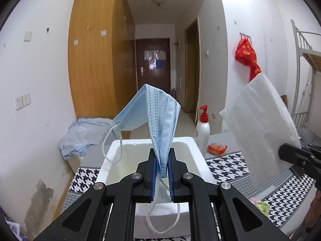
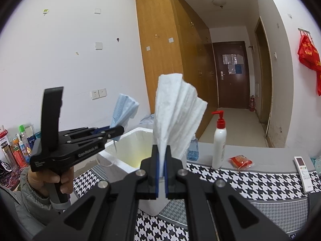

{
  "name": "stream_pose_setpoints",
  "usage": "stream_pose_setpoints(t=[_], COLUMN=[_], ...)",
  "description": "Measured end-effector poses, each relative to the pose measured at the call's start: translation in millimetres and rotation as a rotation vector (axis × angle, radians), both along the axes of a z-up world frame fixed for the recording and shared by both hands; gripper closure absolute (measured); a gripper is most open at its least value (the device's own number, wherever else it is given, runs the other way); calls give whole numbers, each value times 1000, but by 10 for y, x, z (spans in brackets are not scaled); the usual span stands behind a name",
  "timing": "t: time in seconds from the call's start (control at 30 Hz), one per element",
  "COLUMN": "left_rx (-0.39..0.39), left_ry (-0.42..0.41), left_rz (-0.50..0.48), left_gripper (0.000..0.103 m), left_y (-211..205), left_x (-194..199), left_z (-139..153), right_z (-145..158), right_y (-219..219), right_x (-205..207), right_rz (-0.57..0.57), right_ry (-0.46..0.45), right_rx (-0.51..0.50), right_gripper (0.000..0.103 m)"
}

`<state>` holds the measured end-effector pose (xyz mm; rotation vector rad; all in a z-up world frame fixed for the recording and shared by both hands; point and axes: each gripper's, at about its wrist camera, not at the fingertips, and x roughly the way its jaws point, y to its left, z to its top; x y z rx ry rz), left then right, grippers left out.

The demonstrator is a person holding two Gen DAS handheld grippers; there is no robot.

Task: Organize soft objects
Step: 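Lift and carry the blue mask and white tissues toward the foam box, then open the left tool to drop the blue mask into the foam box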

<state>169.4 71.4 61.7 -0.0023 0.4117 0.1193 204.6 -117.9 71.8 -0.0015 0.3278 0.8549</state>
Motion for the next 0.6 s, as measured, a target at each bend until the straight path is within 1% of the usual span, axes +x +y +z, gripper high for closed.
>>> stream_pose_setpoints(t=[0.23,0.37,0.43,0.47,0.5,0.53,0.57,0.6], left_rx=[-30,-53,-50,-50,-51,-54,-56,-50], left_ry=[76,109,117,122,127,129,127,124], left_rz=[-7,-5,-3,-8,-12,-13,-10,3], left_gripper=[92,92,91,88,81,77,68,57], left_y=[89,150,163,165,174,183,194,201], left_x=[238,315,333,341,346,353,347,337], left_z=[-97,-184,-211,-221,-232,-234,-238,-240], right_z=[-12,-17,-27,-35,-40,-46,-51,-54], right_y=[39,44,54,61,66,78,82,86], right_x=[14,23,38,53,64,72,81,84], right_rz=[-9,-12,-15,-19,-21,-25,-27,-26], right_ry=[3,5,9,13,16,18,19,22], right_rx=[-11,-15,-18,-21,-23,-27,-29,-30], right_gripper=[97,97,97,97,97,97,97,97])
